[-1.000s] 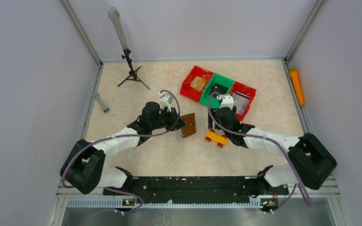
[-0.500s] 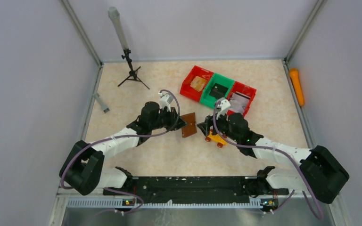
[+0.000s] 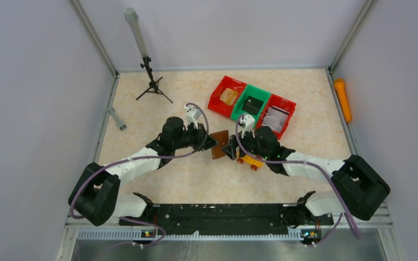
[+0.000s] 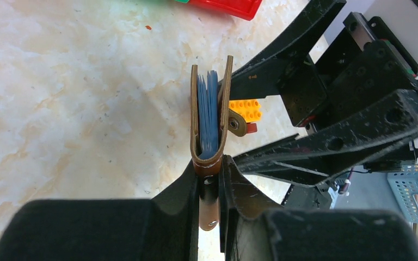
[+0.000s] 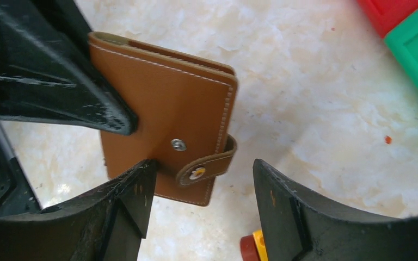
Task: Take the credit cards out of the card holder
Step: Open the card holder.
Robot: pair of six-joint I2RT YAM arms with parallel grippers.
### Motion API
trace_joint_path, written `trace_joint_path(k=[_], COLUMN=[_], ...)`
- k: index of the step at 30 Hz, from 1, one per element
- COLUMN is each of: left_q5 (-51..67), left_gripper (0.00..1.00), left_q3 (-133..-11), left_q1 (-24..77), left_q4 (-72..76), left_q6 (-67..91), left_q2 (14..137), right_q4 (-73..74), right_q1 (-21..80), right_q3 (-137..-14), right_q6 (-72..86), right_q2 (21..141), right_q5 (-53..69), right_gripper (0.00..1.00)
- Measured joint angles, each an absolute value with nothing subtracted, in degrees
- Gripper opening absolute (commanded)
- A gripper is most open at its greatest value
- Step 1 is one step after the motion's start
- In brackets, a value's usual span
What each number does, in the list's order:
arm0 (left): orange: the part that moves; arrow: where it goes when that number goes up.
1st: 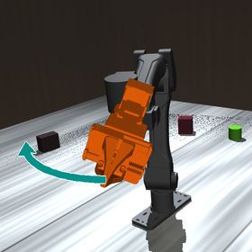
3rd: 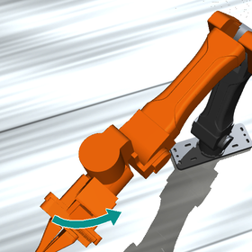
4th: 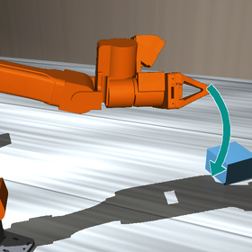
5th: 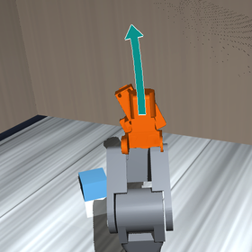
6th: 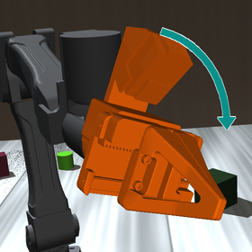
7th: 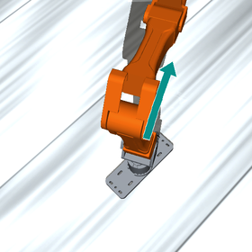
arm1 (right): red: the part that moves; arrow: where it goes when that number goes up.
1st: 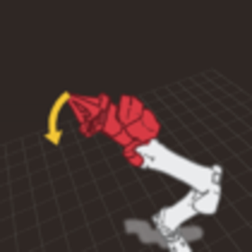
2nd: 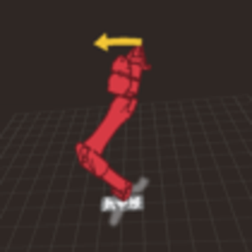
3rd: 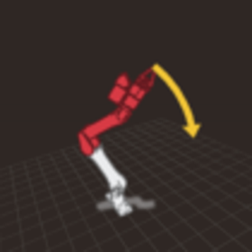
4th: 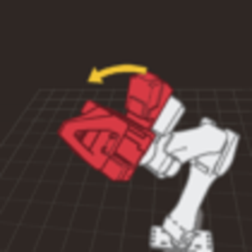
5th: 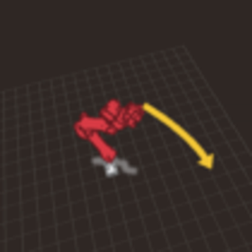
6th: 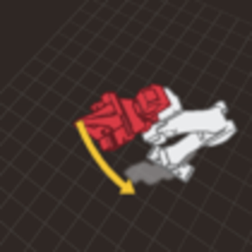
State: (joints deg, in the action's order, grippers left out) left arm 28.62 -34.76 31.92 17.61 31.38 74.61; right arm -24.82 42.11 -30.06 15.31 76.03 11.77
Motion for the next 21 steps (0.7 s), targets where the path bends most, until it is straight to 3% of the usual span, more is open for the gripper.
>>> trace_joint_path(k=[5,11,15,21], left_q5=[28.9,29.2,29.1,24.1], left_gripper=[0.00,0.00,0.02,0.37], left_q3=[-34.8,-34.8,-34.8,-36.6], left_q1=[31.9,31.9,31.9,32.0], left_q4=[18.0,18.0,18.0,13.9], left_q6=[31.4,31.4,31.4,31.0], left_q2=[74.6,74.6,74.6,76.5], right_q4=[-23.2,-23.0,-22.6,-23.2], right_q1=[42.1,42.1,42.1,42.1], right_q3=[-30.1,-30.0,-30.0,-29.1], right_q6=[16.2,16.5,16.5,16.5], right_q2=[75.2,73.1,73.1,71.8], right_q5=[5.7,1.0,0.8,1.6], right_gripper=[0.39,0.02,0.00,0.00])
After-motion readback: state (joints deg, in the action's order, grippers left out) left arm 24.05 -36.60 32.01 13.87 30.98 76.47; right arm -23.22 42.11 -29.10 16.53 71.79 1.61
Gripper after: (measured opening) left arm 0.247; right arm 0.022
